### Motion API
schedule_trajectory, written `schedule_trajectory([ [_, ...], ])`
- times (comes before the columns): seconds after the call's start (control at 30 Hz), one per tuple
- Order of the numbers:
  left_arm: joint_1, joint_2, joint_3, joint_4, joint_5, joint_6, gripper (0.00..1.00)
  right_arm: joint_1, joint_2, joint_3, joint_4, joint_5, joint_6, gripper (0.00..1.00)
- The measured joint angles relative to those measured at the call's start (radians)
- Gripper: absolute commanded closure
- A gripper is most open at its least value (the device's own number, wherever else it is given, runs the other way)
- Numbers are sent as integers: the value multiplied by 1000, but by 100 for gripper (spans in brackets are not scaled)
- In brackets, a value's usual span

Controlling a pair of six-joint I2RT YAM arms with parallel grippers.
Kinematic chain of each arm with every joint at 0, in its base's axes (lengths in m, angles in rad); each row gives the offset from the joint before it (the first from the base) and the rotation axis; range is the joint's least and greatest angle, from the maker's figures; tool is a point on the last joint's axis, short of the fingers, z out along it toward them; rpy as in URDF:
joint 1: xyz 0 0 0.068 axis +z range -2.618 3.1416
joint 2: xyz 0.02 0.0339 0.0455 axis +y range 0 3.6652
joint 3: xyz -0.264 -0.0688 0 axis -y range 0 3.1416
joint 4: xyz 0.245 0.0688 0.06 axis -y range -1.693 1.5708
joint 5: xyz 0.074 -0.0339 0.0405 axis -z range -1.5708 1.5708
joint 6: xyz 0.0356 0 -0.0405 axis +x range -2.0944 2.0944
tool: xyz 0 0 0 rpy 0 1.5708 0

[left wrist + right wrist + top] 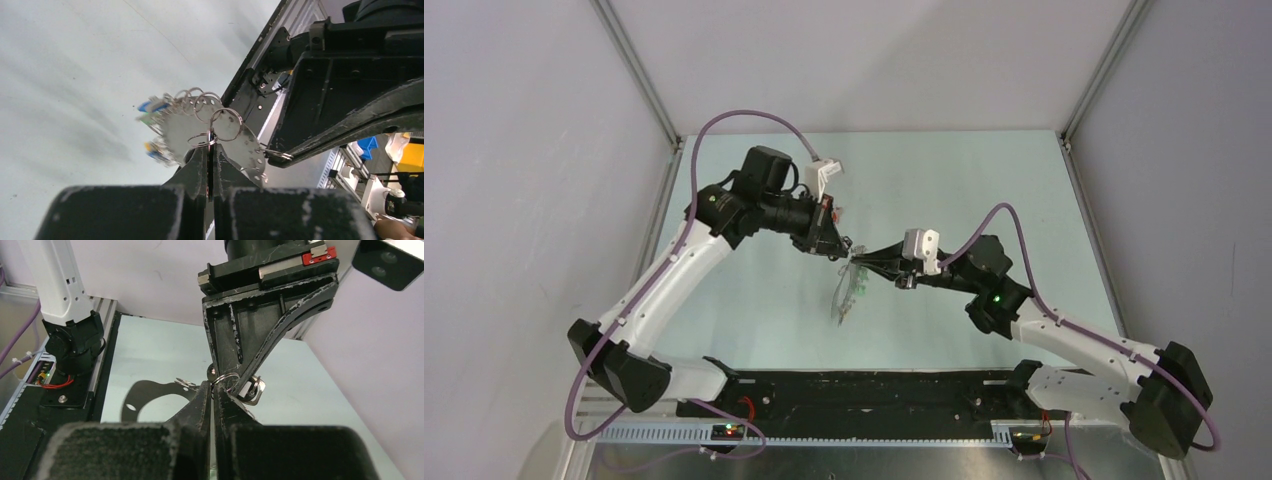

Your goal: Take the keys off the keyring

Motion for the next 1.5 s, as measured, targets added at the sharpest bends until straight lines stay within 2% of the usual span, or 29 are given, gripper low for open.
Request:
schedule_trajectory([
  [0.13, 2, 6, -26, 18, -65, 1, 100, -6, -18, 0, -40, 51, -6, 100],
  [0.3, 10, 56, -51, 63, -265, 1, 97, -39, -131, -1, -184, 185, -33, 100],
  [0.47, 12, 149, -106, 220, -464, -26, 96, -111, -264, -1, -273, 311, -53, 100],
  [0.77, 48, 463, -124, 502, -664, -102, 93, -290, -249, -1, -309, 451, -47, 100],
  [0.83, 71, 536, -103, 536, -669, -114, 86, -326, -242, -1, -317, 458, -34, 100],
  [0.9, 105, 615, -71, 566, -656, -131, 68, -359, -241, -1, -320, 457, -17, 100],
  [0.93, 122, 646, -56, 579, -649, -140, 54, -365, -241, -1, -319, 454, -6, 100],
  [1.0, 153, 684, -45, 604, -633, -158, 41, -395, -241, -1, -318, 448, 8, 100],
  [1.13, 192, 676, -53, 620, -632, -194, 27, -428, -222, -1, -299, 420, 43, 100],
  [1.2, 192, 629, -88, 636, -634, -209, 18, -449, -199, -1, -289, 394, 70, 100],
  [1.23, 190, 593, -114, 642, -634, -216, 10, -461, -184, -1, -285, 385, 85, 100],
  [1.3, 185, 497, -172, 643, -635, -226, 3, -485, -150, -1, -274, 380, 123, 100],
  [1.5, 180, 113, -311, 656, -634, -229, 0, -532, 24, 43, -269, 473, 250, 100],
])
